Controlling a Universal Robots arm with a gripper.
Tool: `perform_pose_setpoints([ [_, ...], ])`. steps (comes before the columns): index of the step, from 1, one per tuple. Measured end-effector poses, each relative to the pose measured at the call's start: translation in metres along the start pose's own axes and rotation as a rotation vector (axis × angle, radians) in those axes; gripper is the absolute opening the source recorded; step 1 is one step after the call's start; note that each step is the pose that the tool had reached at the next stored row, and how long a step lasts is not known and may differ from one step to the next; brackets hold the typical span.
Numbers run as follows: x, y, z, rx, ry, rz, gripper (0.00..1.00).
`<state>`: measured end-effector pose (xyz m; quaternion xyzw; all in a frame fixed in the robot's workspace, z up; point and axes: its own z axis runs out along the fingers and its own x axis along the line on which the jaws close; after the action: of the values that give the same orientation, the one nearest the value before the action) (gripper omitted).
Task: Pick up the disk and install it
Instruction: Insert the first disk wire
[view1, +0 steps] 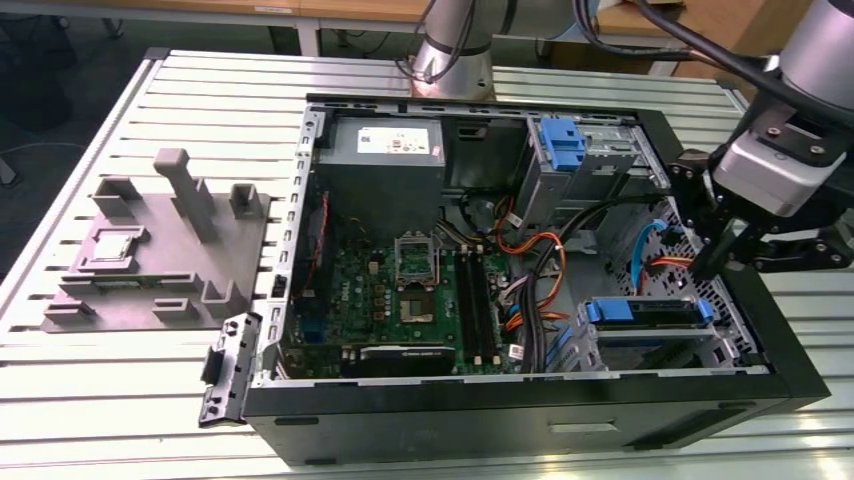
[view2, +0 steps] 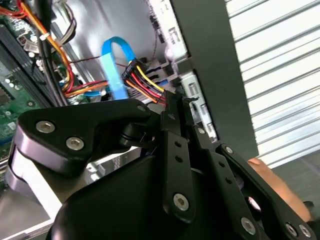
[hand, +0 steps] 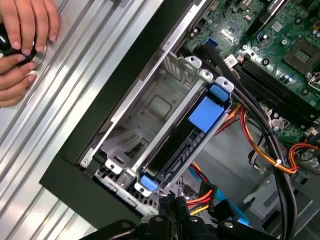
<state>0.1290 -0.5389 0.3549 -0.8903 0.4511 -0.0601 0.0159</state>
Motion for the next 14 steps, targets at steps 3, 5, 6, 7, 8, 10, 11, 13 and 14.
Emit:
perform_pose_setpoints([
  [3, -0.002, 0.0027, -0.0002, 0.0, -0.0001, 0.001, 0.17],
  [5, -0.0022, 0.0029, -0.0002, -0.0001, 0.0001, 0.001, 0.17],
  [6, -0.0024, 0.0031, -0.0002, 0.0, 0.0, 0.001, 0.17],
  [7, -0.0023, 0.0031, -0.0002, -0.0001, 0.0, 0.001, 0.17],
  [8, -0.0024, 0.0031, -0.0002, 0.0, 0.0, 0.001, 0.17],
  [10, -0.0024, 0.0032, -0.0003, 0.0, 0.0001, 0.001, 0.17],
  [11, -0.0024, 0.0032, -0.0002, 0.0, 0.0001, 0.001, 0.17],
  [13, -0.0024, 0.0032, -0.0003, -0.0001, 0.0001, 0.001, 0.17],
  [14, -0.0024, 0.0032, -0.0003, -0.0001, 0.0, 0.001, 0.17],
])
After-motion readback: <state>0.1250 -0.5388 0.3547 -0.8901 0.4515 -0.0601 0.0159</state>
